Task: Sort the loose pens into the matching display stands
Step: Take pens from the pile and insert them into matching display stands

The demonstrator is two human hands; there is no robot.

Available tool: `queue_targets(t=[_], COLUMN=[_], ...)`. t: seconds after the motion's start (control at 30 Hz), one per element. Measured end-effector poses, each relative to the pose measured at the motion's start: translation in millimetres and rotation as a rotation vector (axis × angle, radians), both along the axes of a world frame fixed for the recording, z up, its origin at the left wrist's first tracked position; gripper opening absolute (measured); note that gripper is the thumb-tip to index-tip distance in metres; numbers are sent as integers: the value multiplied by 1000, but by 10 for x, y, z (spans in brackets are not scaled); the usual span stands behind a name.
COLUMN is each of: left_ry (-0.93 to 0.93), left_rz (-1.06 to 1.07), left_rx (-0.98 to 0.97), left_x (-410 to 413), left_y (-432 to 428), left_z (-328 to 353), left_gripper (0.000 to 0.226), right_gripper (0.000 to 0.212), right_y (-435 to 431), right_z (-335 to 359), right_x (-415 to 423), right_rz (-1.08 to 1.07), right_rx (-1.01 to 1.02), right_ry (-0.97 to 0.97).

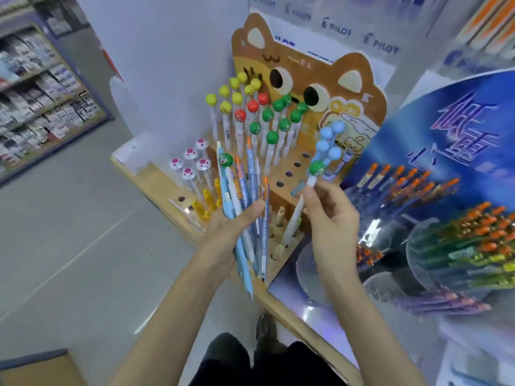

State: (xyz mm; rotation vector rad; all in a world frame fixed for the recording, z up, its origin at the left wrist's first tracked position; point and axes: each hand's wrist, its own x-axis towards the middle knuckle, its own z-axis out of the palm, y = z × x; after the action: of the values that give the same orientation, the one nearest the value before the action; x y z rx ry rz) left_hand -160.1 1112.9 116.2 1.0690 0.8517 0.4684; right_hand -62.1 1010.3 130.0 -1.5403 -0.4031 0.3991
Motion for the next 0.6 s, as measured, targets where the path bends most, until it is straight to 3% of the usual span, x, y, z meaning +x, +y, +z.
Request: queue_targets(t=[0.23, 0.43, 0.53, 0.6], left_ry=[-40, -29, -26, -61], left_rz=[-183, -351, -438, -467], left_rx=[40, 26, 34, 56], left_x=[125, 146, 170, 204], left_y=[495, 851, 1000, 1069], left_z=[53, 72, 123, 159], left_gripper=[9, 25, 47, 43], right_gripper=[8, 10, 11, 12], right_y=[374, 584, 674, 773], right_z=[60, 30, 111, 156], right_x=[144, 167, 225, 300], right_rz=[-228, -408, -497, -516], right_rx=[-151, -290, -269, -309], right_ry=[-333, -470, -510, -569])
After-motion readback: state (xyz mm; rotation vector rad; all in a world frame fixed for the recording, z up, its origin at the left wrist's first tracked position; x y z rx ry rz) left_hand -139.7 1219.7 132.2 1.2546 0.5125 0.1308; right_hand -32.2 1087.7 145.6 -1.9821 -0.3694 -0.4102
